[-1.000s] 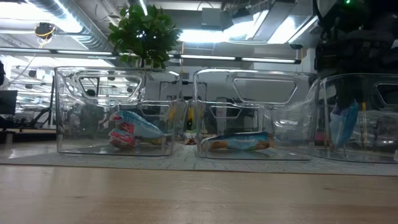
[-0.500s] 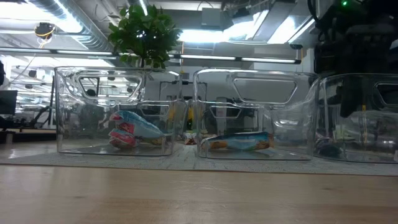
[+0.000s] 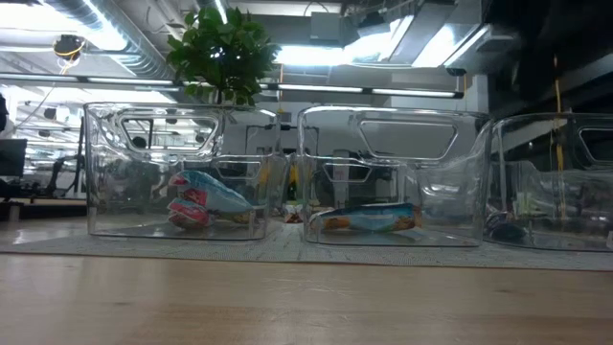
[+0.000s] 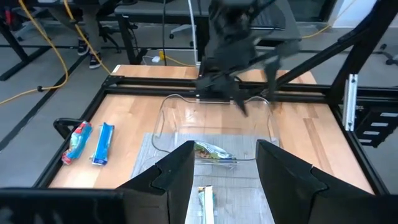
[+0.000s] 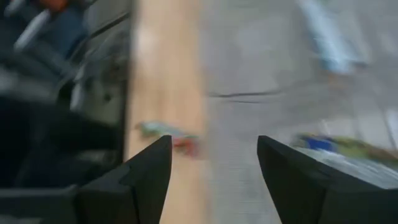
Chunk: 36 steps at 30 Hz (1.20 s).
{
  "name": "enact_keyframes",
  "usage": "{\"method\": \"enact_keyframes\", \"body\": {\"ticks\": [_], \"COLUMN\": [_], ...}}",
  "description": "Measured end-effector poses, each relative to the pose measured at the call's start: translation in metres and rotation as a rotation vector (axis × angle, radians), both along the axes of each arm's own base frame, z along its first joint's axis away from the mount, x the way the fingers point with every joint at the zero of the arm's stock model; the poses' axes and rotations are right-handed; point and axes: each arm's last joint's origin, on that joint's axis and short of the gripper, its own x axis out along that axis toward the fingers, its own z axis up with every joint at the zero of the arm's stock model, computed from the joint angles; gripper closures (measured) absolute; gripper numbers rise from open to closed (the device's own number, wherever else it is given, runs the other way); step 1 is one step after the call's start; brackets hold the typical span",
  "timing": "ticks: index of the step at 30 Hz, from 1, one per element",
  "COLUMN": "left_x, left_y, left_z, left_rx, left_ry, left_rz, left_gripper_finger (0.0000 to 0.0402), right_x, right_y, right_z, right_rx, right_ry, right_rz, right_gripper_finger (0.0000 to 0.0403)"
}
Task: Pick and place Granola Bars by type
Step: Put the red granola bar into the left transparent bin
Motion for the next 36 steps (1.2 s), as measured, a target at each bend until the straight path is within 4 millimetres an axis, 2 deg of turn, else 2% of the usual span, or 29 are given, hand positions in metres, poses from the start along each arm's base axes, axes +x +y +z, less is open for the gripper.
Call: {"method": "enact_keyframes", "body": {"ticks": [7,13,18,25,31,36], "left_x": [0.0,-0.001,-0.003,-0.003,-0.006,-0.008], "left_y": [0.0,-0.001,-0.002,-0.006,-0.014,-0.022], "left_z": [0.0,-0.003,-0.006,-0.007,-0.01,-0.013], "left_rx": [0.004,0.002,-0.016,-0.025,-0.025,-0.024], "left_ry": [0.004,0.036,0.065,0.082,0.122,0.15], "left_rz": [-0.013,-0.037,-0.063,-0.092,-0.126,-0.151], "left_gripper_finger": [0.0238,0.0238,0.0238,0.0238,0.0238,0.0238], "right_x": [0.002,0.015,0.039,0.07,0.088,0.098], "right_y": [0.038,0.068,0.09,0.107,0.114,0.122], "right_z": [0.027,0.026,0.007,-0.036,-0.071,-0.088], "right_rx": [-0.143,-0.297,-0.356,-0.35,-0.394,-0.489], "right_ry": [-0.191,-0.319,-0.371,-0.238,-0.09,-0.095], "right_rz": [0.41,0.705,0.817,0.825,0.739,0.697], "right_gripper_finger": [0.0165,0.0166,0.0166,0.0159,0.0125,0.0107]}}
